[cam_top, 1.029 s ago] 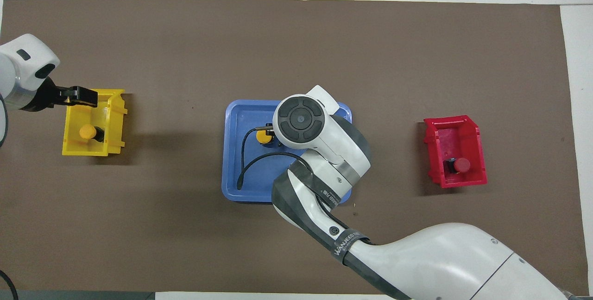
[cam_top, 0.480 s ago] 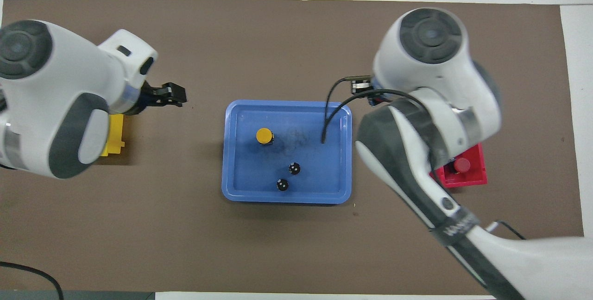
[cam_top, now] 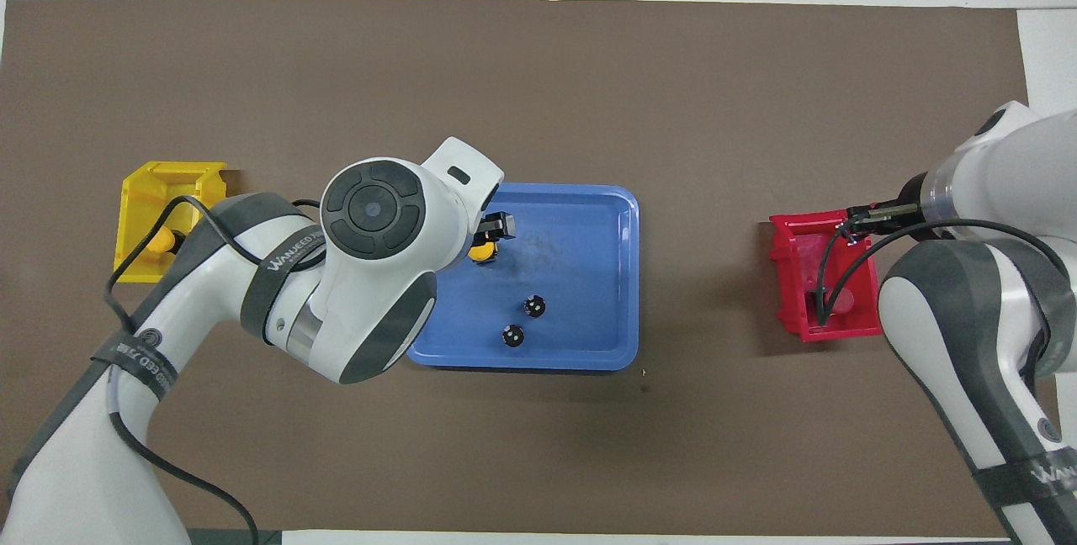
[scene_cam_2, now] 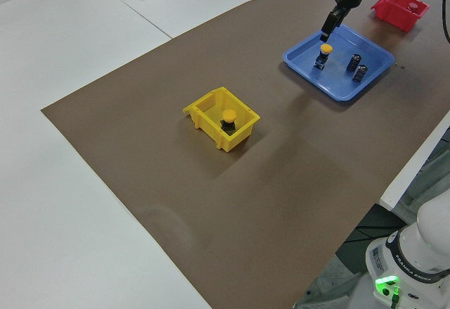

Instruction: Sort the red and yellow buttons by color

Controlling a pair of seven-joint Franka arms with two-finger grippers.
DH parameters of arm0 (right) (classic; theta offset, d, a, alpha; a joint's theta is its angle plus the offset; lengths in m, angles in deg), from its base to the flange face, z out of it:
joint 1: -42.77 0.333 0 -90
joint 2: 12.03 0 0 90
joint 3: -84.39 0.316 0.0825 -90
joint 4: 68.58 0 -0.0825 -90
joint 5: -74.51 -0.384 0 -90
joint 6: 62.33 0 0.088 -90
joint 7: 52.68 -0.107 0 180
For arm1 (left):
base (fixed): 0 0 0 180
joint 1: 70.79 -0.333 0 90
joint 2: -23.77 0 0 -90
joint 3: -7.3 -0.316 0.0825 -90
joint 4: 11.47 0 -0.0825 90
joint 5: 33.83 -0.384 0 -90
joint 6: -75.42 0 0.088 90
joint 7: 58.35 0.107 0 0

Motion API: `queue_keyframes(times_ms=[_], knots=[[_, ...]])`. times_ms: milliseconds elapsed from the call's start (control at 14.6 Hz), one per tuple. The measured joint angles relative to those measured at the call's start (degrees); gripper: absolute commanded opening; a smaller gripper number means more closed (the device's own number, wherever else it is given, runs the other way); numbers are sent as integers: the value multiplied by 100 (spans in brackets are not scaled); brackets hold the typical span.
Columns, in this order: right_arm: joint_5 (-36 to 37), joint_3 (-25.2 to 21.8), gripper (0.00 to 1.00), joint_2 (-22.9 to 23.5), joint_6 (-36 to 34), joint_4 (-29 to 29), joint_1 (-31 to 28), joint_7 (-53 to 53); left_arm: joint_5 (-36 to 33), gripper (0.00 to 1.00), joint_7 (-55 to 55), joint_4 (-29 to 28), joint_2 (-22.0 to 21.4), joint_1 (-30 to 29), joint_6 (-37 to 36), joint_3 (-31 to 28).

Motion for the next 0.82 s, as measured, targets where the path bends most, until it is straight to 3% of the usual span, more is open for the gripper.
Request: queue_keyframes(times_ms=[480, 549, 618, 686, 824], knots=[[-469, -51, 30, -28, 829, 620, 3, 114, 0, 100, -78, -243, 313, 66, 587, -9], [-469, -40, 30, -14, 994, 737, 18, 122, 0, 95, -146, -246, 391, 103, 663, -8], [-469, -32, 30, -5, 1133, 849, 29, 132, 0, 44, -184, -246, 456, 142, 719, -10], [-469, -32, 30, 0, 1212, 934, 44, 139, 0, 2, -206, -246, 503, 176, 737, -8], [-470, -32, 30, 16, 1313, 1027, 65, 145, 0, 1, -234, -246, 534, 205, 737, -14]])
